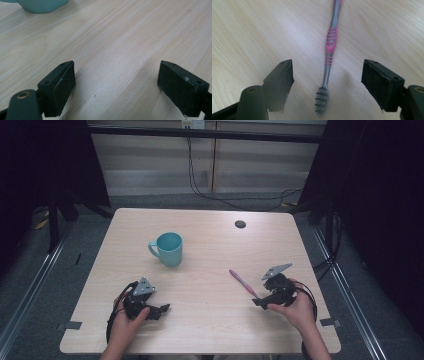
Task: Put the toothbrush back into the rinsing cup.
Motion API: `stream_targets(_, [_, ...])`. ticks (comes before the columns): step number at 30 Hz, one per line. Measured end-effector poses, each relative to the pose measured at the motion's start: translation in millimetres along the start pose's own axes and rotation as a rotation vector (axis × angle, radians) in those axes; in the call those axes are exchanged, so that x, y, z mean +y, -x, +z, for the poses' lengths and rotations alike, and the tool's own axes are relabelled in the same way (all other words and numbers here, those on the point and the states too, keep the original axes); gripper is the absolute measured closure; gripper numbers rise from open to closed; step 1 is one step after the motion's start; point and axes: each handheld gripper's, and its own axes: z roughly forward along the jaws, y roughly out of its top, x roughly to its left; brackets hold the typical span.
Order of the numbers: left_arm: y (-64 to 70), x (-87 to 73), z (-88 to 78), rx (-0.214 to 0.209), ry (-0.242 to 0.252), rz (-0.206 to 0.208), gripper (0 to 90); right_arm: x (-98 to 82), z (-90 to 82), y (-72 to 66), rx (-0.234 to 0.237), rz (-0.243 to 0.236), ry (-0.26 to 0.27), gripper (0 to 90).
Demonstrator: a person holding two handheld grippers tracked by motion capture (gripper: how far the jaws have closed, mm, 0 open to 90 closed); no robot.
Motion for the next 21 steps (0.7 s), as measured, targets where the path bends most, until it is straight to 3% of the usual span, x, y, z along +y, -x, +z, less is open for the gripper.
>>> stream_targets(13, [0.0,0.0,0.0,0.000,0.000,0.000,14.5,16.9,-2.8,6.9,0.019,-0.003,-0.005,28.3])
stream_targets(21, [-0.4,0.1,-0.1,0.002,-0.001,0.006,14.5,27.1,1.2,6.4,0.024,-0.009,-0.041,29.8])
